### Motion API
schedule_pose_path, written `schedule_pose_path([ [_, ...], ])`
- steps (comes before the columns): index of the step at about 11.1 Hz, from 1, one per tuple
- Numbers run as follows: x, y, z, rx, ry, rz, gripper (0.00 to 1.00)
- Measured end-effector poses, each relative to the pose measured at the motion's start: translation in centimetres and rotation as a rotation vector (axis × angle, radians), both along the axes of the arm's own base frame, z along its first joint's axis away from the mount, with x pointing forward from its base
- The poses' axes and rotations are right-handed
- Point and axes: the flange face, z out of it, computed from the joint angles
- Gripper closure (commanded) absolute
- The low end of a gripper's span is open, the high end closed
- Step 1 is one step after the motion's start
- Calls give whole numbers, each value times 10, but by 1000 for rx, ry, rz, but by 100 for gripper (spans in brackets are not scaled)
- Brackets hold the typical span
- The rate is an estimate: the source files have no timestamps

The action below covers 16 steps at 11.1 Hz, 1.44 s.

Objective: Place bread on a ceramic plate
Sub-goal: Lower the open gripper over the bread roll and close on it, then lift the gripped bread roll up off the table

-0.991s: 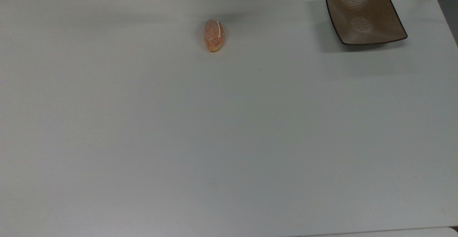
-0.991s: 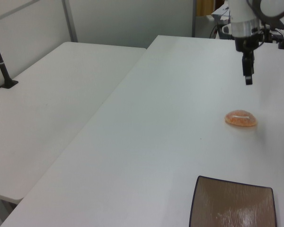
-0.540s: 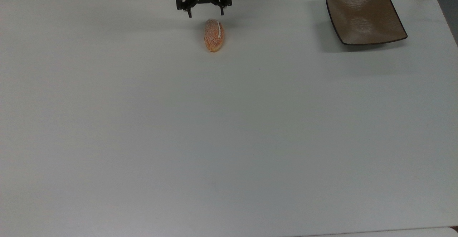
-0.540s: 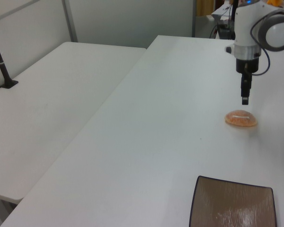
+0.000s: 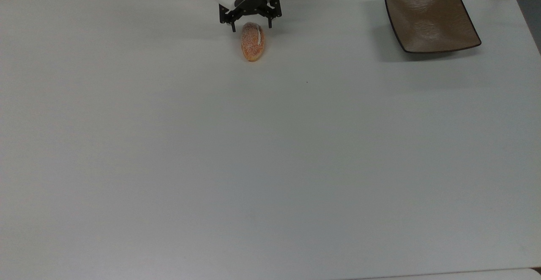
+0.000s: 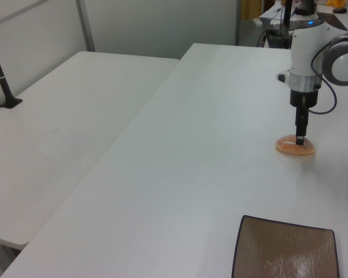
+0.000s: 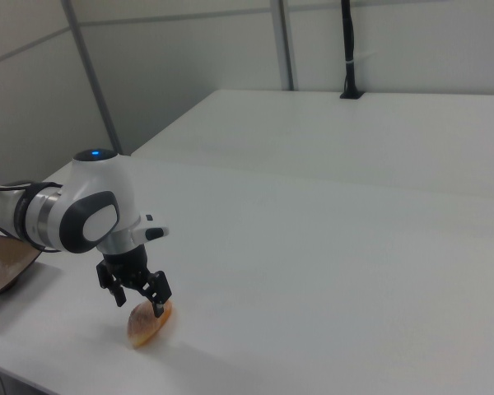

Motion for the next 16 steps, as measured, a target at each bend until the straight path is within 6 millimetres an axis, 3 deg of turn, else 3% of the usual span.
schedule_pose_path([
  [5,5,12,-30,-8,-5,24,0],
  [7,6,13,-35,-10,2,25,13],
  [11,4,17,-37,-12,6,37,63],
  [13,5,17,-37,-12,6,37,73],
  [16,6,18,-36,-11,3,37,74],
])
